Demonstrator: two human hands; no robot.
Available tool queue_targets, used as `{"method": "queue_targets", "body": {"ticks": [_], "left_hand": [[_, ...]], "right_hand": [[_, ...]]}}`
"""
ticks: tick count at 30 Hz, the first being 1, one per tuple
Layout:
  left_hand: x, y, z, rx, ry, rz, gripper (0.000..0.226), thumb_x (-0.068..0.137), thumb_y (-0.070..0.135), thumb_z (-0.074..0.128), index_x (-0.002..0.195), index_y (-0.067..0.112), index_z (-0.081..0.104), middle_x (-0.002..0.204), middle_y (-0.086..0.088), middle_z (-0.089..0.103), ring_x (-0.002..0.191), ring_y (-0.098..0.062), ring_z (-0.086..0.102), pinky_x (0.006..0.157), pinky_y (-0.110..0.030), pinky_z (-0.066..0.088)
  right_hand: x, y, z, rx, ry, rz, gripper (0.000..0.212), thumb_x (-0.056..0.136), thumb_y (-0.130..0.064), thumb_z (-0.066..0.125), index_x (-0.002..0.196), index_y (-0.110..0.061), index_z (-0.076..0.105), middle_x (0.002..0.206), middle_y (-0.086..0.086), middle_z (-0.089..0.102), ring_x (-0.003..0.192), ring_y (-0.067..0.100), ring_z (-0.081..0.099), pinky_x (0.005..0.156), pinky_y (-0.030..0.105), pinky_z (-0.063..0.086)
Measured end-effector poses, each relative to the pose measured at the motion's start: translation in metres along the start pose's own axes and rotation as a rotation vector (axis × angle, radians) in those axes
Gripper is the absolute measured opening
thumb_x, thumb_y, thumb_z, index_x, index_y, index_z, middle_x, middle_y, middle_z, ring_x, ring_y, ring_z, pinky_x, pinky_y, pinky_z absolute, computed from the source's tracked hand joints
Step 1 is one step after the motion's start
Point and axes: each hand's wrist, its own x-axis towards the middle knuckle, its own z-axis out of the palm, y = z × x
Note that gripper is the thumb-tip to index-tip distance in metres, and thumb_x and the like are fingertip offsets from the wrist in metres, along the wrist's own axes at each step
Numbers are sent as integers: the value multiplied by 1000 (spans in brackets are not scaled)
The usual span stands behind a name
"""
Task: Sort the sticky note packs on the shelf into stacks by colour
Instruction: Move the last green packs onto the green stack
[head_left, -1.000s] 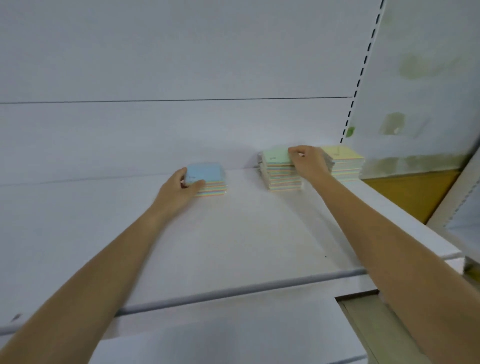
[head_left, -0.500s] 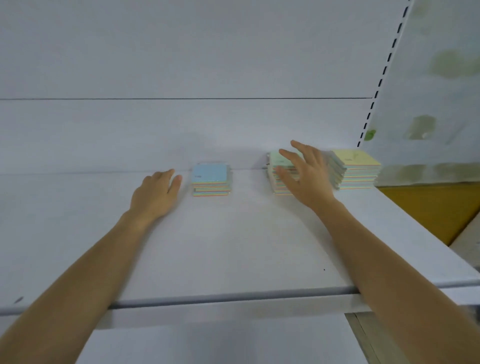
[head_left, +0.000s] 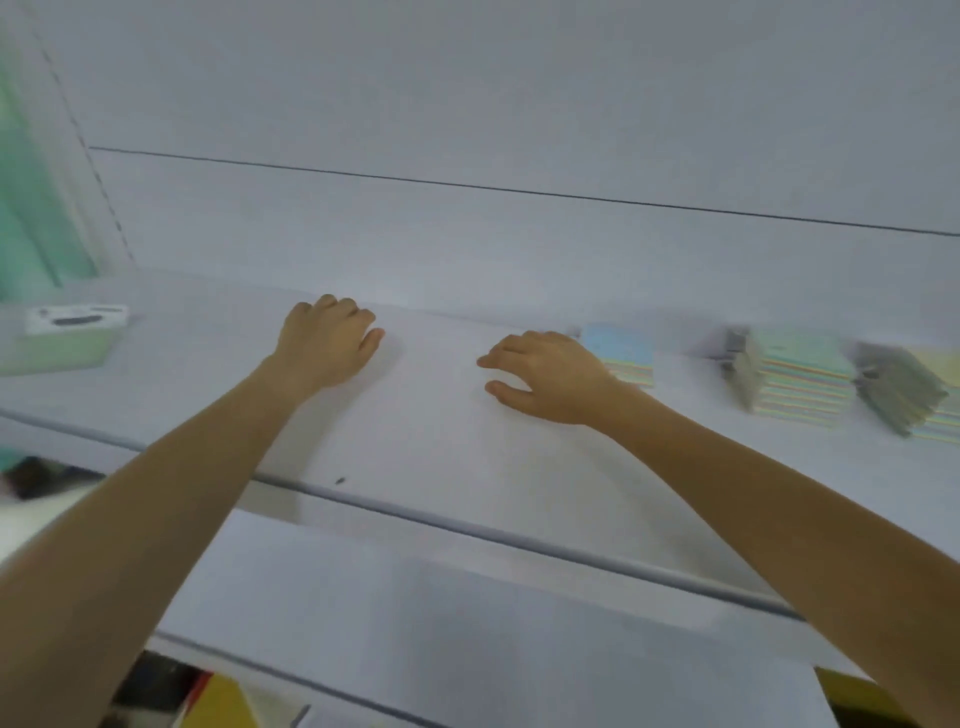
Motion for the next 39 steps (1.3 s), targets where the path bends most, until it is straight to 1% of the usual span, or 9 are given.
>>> {"method": "queue_targets", "body": {"ticks": [6,16,21,23,25,28,31,36,39], "left_hand": [[-24,-159,6,73,-33,-134,43,97,34,33,128,11,52,132,-15,54,123,-34,46,97,-45,39],[-39,-374,35,-81,-182,-363,44,97,38,31,132,16,47,132,-18,49,123,-36,44,97,-47,39],[-23,-402,51,-235,-331,-304,49,92,46,38,130,17,47,133,-18,51,122,-36,47,102,-45,40],[-17,-405,58,-262,-346,-284,62,85,59,33,132,21,46,134,-17,52,124,-36,45,104,-45,38],[-15,-408,62,-299,-348,-287,72,77,67,23,132,26,46,134,-16,52,126,-37,43,105,-47,36],[-15,-412,66,-310,-345,-349,55,89,58,22,134,32,40,140,-16,44,130,-38,36,109,-48,32],[-12,-414,68,-310,-327,-384,55,89,58,32,138,33,35,145,-15,38,136,-35,30,108,-45,28],[-4,-415,67,-518,-290,-291,56,84,47,56,134,24,43,135,-13,52,125,-30,47,105,-37,36],[1,-409,67,-580,-282,-309,56,84,38,61,134,20,44,137,-12,50,125,-29,47,104,-35,35]], "right_hand": [[121,-114,25,48,-8,-113,43,95,-40,37,134,-23,45,138,-1,49,122,21,49,98,31,35],[287,-273,65,378,-31,-1,46,92,-42,44,133,-22,45,136,2,49,124,22,47,102,34,37],[328,-308,78,376,-191,192,68,83,-63,43,141,-30,29,141,8,43,129,28,39,107,42,31],[340,-312,84,380,-263,248,73,79,-68,44,142,-34,27,141,9,43,129,31,39,107,44,32],[348,-310,85,435,-330,261,72,79,-66,46,141,-35,28,145,10,39,133,33,35,111,44,29],[348,-301,79,515,-375,250,64,84,-54,52,141,-32,33,150,9,32,138,30,28,115,38,22],[342,-280,77,594,-326,308,61,82,-46,60,137,-27,40,147,7,35,136,25,32,109,32,25],[331,-258,79,761,-143,399,56,77,-27,72,128,-14,53,132,7,49,112,22,51,90,25,39],[327,-254,79,749,-5,425,51,75,-20,74,122,-8,57,125,6,46,114,18,47,94,23,38]]}}
